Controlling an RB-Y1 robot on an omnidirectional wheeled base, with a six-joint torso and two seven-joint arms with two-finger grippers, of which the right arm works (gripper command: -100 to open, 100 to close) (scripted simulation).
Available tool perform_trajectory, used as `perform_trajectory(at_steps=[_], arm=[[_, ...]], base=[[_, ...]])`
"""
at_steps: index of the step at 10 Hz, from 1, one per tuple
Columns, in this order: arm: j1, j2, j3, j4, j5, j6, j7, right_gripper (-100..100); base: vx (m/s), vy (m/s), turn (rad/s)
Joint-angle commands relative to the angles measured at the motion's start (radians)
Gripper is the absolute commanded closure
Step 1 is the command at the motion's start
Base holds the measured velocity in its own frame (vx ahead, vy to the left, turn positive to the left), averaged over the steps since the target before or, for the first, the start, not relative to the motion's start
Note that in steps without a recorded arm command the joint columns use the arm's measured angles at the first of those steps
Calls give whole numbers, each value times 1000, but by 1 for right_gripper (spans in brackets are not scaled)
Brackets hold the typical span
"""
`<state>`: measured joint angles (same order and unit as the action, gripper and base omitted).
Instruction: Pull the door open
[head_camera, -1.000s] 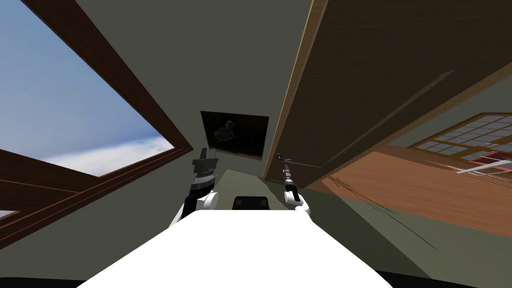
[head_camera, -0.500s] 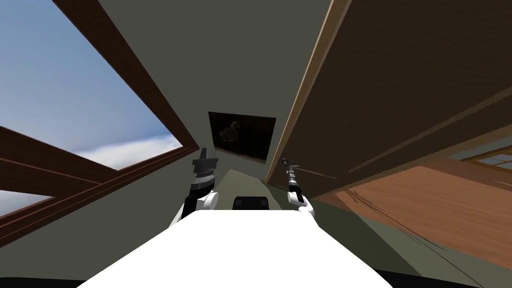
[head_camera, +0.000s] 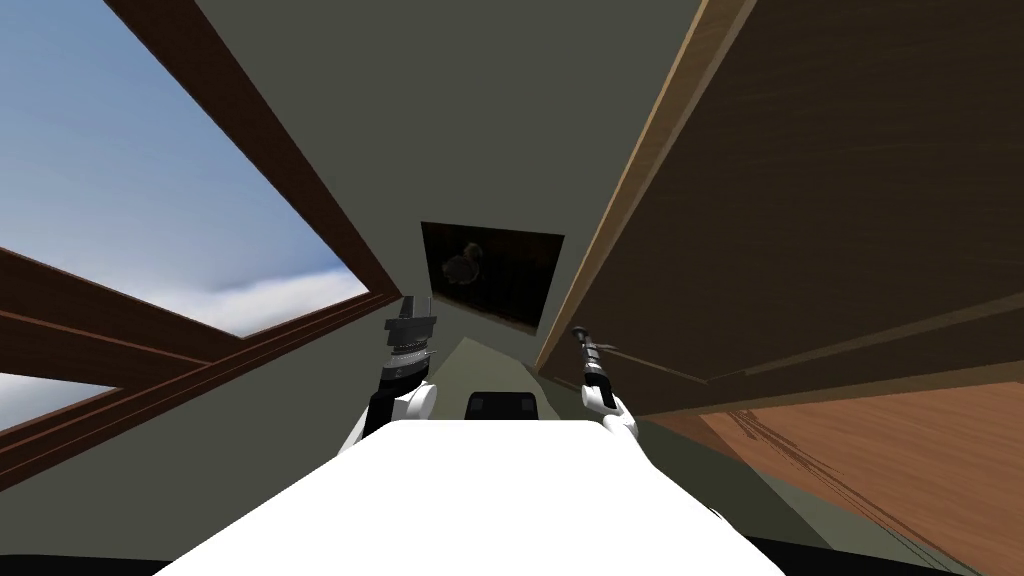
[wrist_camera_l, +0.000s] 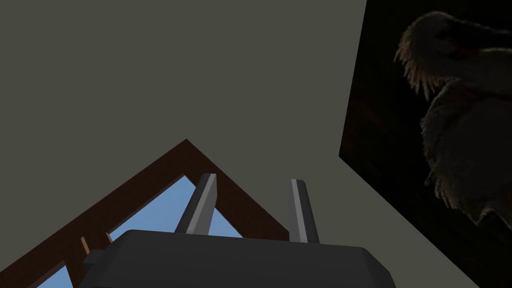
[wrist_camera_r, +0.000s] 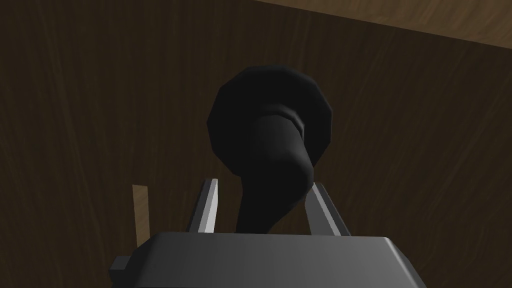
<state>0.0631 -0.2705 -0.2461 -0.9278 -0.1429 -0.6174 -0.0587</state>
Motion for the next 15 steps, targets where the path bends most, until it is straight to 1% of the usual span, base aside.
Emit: perform_trajectory(at_steps=[1, 5, 6, 10, 11, 14, 15], arm=[[1, 0, 1, -1, 0, 1, 0, 100], [1, 0, 1, -1, 0, 1, 0, 100], [11, -12, 13, 0, 3, -7, -18, 100], [37, -46, 46, -4, 11, -32, -64, 100], [47, -60, 60, -5, 14, -42, -82, 100], [66, -85, 84, -8, 20, -60, -116, 100], [62, -76, 83, -8, 19, -52, -109, 100]], base=[[-25, 10, -20], [-10, 2, 2], [-117, -13, 124], [-218, -53, 157], [-223, -43, 200], [-228, -50, 150], [-105, -19, 53]])
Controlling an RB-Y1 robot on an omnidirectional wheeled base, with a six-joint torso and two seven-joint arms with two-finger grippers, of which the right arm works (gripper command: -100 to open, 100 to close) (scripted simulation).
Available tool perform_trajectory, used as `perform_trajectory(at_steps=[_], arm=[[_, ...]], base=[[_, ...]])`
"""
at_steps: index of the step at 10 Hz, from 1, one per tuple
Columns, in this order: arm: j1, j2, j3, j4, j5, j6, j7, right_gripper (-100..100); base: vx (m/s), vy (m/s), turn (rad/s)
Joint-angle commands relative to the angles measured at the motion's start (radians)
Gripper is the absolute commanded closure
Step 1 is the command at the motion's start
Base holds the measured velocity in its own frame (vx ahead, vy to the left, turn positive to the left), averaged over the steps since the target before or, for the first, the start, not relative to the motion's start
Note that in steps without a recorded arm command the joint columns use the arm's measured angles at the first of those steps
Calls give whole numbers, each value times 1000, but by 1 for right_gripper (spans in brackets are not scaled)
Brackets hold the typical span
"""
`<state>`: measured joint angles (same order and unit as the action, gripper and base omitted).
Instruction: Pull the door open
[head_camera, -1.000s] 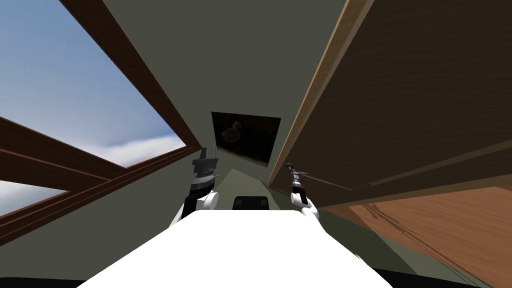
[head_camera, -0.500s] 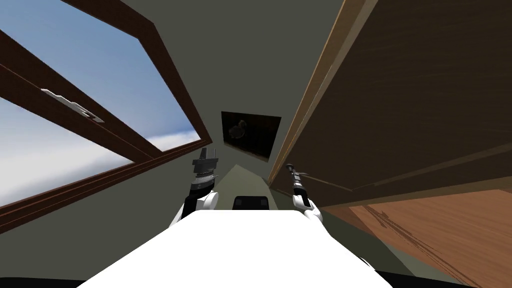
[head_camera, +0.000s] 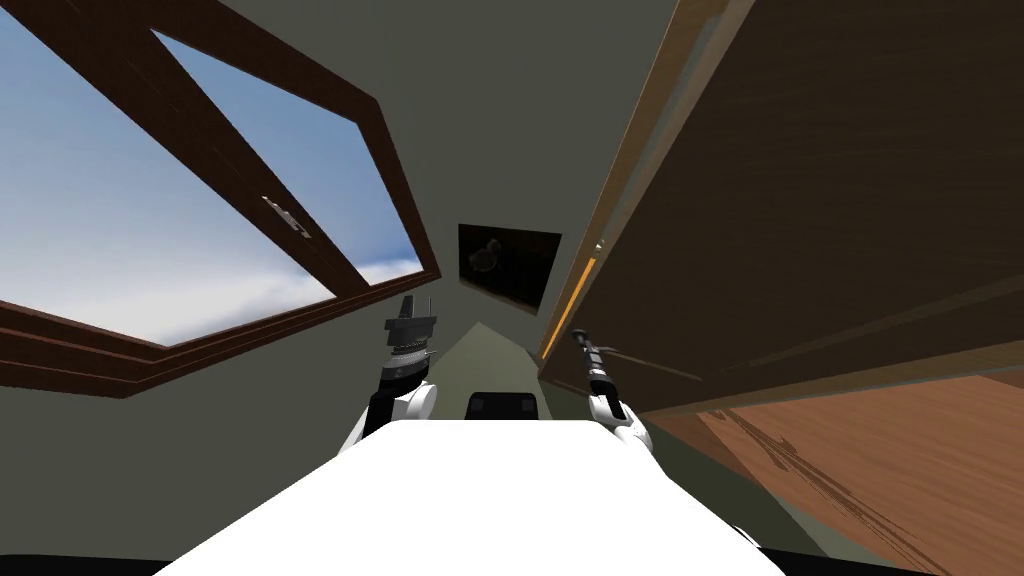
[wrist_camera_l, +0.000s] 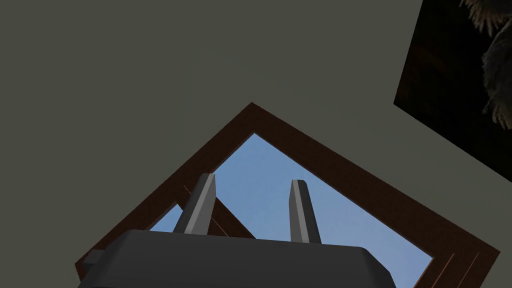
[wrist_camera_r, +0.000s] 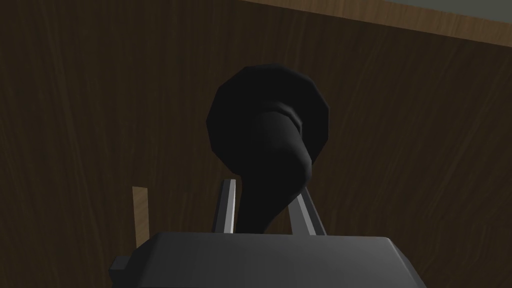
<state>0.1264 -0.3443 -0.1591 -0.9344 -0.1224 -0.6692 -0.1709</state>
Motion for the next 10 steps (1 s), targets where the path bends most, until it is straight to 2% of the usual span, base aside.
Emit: perform_trajectory(at_steps=[1, 2, 7, 8, 9, 10], arm=[[18, -14, 14, -8, 4, -16, -17, 100], [22, -18, 17, -10, 5, -20, -22, 100], [84, -67, 65, -38, 21, -75, -82, 100], [76, -59, 62, -34, 19, -67, -74, 100], [96, -73, 76, -32, 23, -92, -93, 100], [105, -82, 82, -33, 25, -105, -101, 100]], base=[[-149, -10, 127], [-216, -30, 121], [-231, -41, 130], [-110, -6, 22], [-166, -30, 141], [-248, -69, 194]])
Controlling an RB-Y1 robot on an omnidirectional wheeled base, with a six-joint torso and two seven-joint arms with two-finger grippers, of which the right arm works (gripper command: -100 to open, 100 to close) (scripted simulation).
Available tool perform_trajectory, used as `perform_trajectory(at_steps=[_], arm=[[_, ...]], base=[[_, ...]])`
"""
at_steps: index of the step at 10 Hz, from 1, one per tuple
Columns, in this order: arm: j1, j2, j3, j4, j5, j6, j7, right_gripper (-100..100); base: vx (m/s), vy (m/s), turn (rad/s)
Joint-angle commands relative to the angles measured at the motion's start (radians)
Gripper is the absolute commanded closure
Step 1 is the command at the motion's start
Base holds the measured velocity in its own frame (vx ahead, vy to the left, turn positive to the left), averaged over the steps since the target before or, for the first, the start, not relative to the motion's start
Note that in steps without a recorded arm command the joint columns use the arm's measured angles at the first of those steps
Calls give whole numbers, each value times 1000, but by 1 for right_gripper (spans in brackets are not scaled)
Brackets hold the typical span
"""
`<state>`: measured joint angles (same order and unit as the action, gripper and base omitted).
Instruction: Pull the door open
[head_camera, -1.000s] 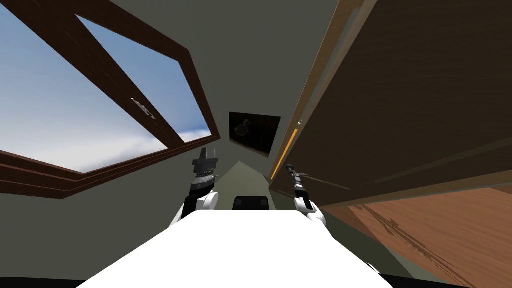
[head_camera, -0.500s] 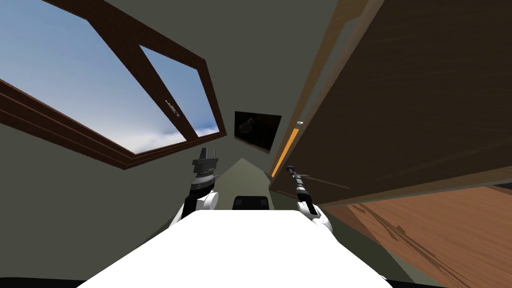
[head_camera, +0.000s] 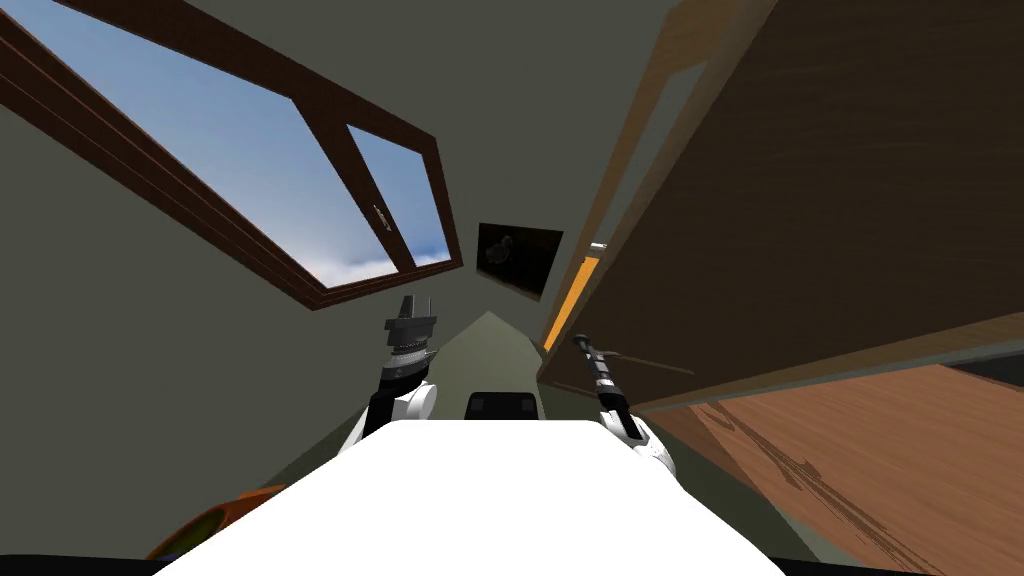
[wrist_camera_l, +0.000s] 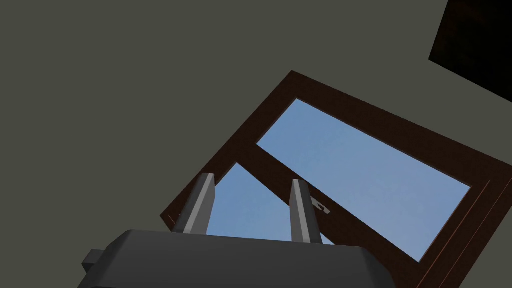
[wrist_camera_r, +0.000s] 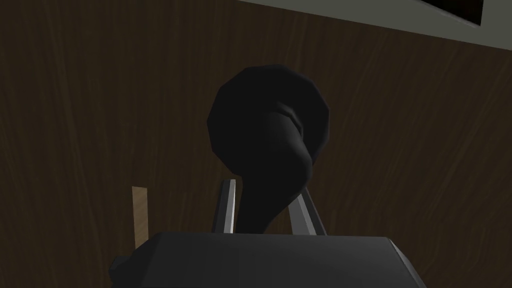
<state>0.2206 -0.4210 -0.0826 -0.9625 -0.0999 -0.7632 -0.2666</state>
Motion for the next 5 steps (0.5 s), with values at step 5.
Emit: perform_trajectory(at_steps=[5], arm=[[69, -58, 41, -6, 11, -91, -60, 100]], base=[[-254, -51, 144]])
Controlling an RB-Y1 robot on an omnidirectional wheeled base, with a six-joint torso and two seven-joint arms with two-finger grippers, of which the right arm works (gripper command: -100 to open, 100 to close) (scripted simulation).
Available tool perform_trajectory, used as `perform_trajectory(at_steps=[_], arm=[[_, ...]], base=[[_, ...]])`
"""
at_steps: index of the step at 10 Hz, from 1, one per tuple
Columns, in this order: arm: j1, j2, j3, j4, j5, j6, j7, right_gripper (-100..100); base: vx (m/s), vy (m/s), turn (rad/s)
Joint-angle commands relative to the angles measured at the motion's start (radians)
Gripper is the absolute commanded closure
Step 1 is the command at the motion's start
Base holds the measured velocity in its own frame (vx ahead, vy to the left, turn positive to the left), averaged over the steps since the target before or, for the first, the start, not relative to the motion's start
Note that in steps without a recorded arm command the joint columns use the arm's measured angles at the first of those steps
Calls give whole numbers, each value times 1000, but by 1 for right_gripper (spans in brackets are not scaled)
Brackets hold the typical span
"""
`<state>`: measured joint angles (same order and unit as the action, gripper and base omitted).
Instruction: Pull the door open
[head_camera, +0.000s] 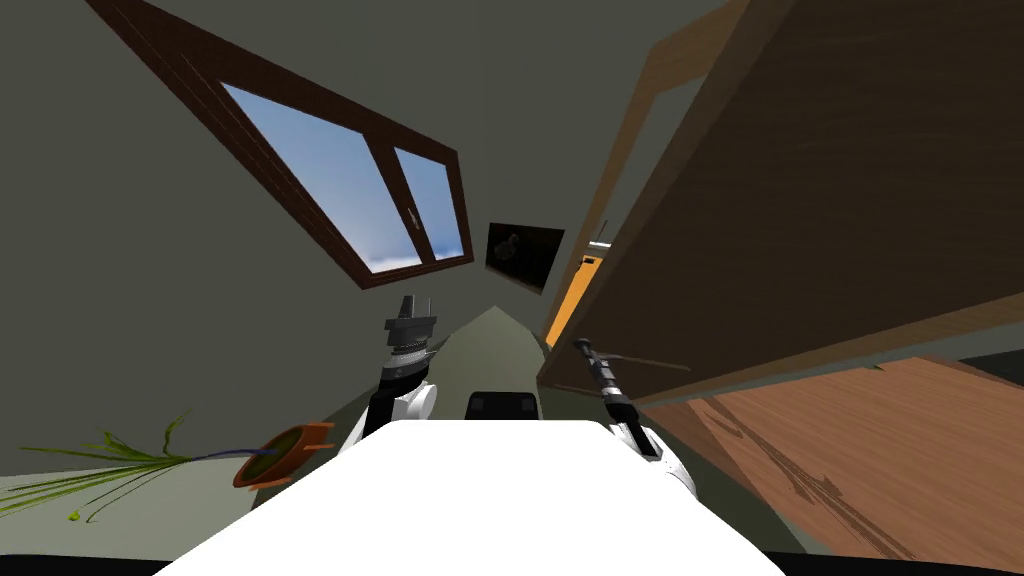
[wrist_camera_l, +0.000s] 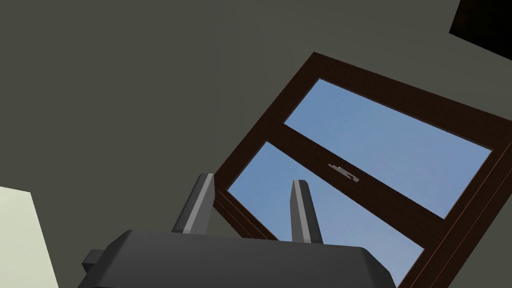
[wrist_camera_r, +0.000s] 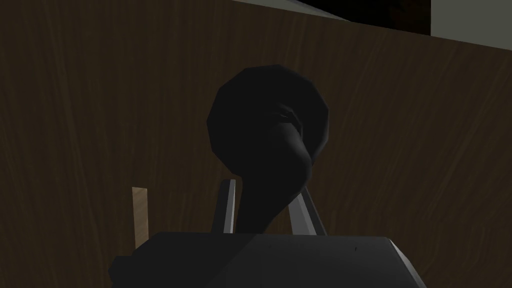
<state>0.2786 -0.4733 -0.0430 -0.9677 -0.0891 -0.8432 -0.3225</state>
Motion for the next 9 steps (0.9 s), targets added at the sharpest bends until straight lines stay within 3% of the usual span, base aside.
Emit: perform_trajectory(at_steps=[1, 3, 9], arm=[[0, 0, 0, 0, 0, 0, 0, 100], [30, -16, 11, 12, 3, -45, -18, 100], [75, -47, 25, 29, 6, -124, -46, 100]], base=[[-119, -1, 11], [-175, -47, 175], [-149, -54, 118]])
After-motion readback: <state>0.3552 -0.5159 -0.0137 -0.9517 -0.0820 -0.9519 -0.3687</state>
